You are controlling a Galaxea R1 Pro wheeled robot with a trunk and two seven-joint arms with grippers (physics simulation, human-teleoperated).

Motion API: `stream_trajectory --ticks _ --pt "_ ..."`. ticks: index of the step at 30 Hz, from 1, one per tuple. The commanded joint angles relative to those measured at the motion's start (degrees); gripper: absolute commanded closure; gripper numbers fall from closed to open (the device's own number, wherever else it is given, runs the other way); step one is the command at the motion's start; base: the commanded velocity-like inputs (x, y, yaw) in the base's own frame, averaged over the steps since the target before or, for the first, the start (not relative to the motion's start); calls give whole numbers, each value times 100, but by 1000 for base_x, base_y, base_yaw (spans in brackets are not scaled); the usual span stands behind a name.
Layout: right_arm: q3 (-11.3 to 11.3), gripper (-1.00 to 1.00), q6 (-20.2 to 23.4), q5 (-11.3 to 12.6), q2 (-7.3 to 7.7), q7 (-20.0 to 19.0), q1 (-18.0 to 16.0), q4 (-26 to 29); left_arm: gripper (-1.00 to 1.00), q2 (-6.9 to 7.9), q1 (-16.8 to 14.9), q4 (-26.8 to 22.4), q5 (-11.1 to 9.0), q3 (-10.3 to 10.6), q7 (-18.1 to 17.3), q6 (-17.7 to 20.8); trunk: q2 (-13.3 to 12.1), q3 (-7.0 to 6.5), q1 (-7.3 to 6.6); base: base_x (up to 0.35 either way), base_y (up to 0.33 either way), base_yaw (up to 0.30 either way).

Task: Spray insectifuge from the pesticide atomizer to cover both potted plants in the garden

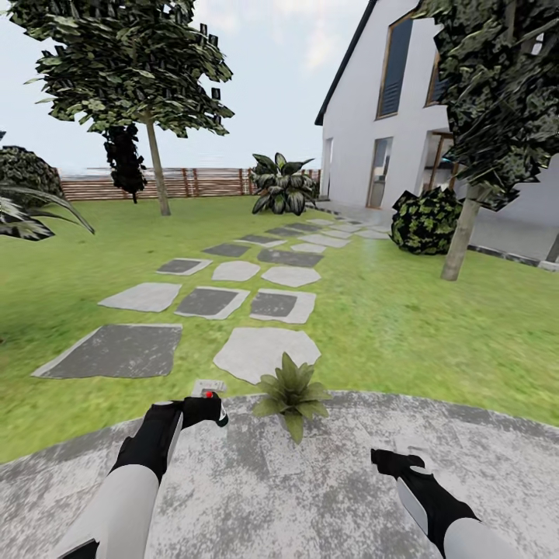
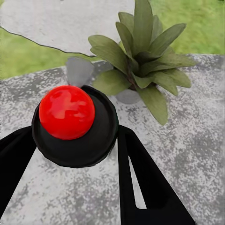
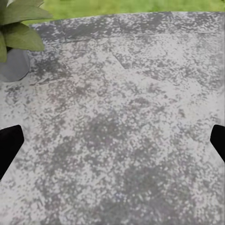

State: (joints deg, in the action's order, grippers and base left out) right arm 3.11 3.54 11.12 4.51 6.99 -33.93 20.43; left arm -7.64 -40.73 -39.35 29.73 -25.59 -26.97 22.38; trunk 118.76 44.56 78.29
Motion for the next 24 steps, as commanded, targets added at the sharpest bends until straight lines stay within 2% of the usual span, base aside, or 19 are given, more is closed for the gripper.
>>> stream_trajectory --ticks 1,10,24 --pt "33 -100 33 48 5 31 0 14 100 -10 -6 -12 51 -43 -54 21 -39 -21 -23 0 0 0" --pt "32 -100 33 48 5 30 0 14 100 -10 -6 -12 51 -43 -54 21 -400 -251 -221 0 0 0" --pt "32 -100 33 48 6 22 0 14 100 -13 -6 -12 51 -43 -54 21 -961 -508 -529 0 0 0"
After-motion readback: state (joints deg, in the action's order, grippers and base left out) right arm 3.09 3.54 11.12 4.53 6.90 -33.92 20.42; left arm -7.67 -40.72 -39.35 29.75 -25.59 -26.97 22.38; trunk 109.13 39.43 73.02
